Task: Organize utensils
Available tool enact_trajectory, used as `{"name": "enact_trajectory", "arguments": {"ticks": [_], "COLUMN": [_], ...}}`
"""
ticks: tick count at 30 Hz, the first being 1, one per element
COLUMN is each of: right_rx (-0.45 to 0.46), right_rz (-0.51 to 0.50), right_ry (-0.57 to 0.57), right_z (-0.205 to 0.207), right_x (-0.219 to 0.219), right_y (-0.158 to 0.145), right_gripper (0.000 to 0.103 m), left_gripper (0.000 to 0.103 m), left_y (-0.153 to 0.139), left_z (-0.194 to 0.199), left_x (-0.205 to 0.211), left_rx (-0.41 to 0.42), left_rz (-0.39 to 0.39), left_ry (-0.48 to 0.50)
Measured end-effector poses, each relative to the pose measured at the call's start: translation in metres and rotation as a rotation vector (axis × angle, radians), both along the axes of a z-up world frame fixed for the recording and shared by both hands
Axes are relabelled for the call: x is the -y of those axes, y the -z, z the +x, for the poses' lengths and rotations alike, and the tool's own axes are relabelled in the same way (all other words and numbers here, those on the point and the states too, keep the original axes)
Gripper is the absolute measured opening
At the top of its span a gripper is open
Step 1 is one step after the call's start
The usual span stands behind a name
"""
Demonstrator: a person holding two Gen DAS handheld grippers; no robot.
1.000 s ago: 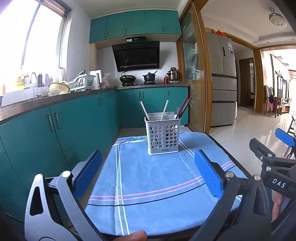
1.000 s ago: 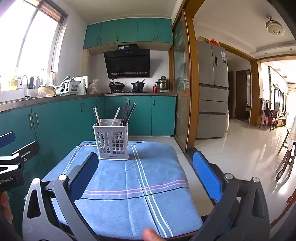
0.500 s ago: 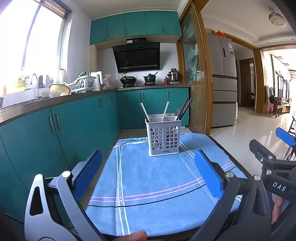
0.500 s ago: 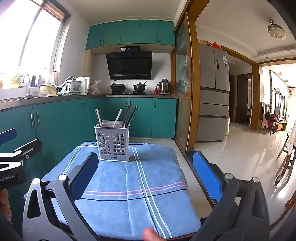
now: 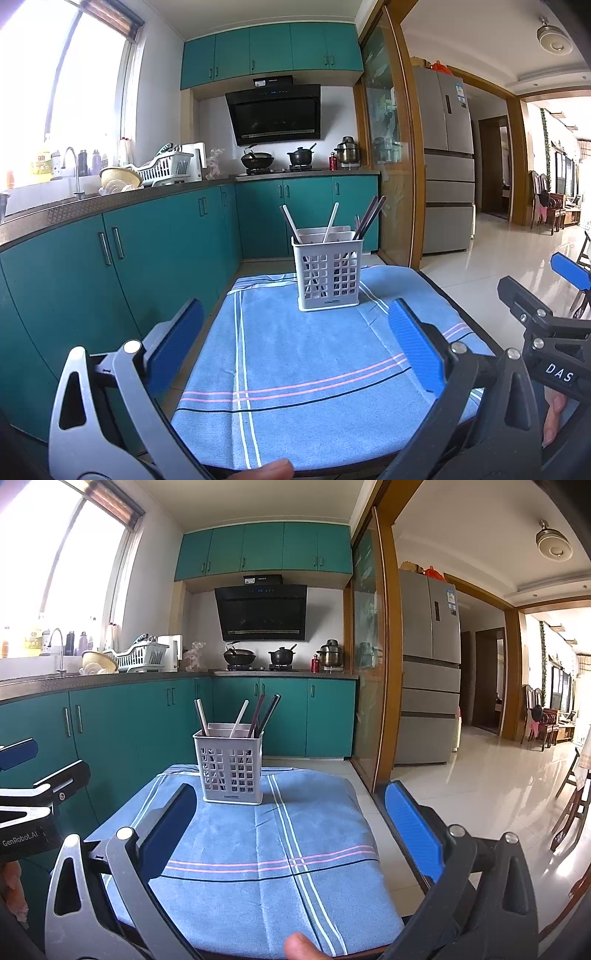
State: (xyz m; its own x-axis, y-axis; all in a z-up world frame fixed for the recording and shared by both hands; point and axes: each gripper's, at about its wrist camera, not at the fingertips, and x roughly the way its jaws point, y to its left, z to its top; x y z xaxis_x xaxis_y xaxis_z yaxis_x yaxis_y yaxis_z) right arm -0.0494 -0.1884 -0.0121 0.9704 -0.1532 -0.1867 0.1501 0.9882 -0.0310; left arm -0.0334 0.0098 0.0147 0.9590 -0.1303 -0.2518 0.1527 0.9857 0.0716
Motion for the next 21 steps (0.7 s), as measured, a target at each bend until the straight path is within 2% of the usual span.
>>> {"name": "enact_trajectory", "arguments": {"ticks": [21], "right_rx": [-0.012], "right_rz": [0.004], "right_ry": [-0.009], "right_z": [0.0046], "right_x": [-0.0028], "right_y": [0.0025], "right_gripper": [0.1], "left_gripper": [0.099], "left_y": [0.0044], "left_z": [0.0037], "left_x": [-0.0013], "left_rx": [-0.015], "left_rz": [0.009], "left_ry": [-0.002]}}
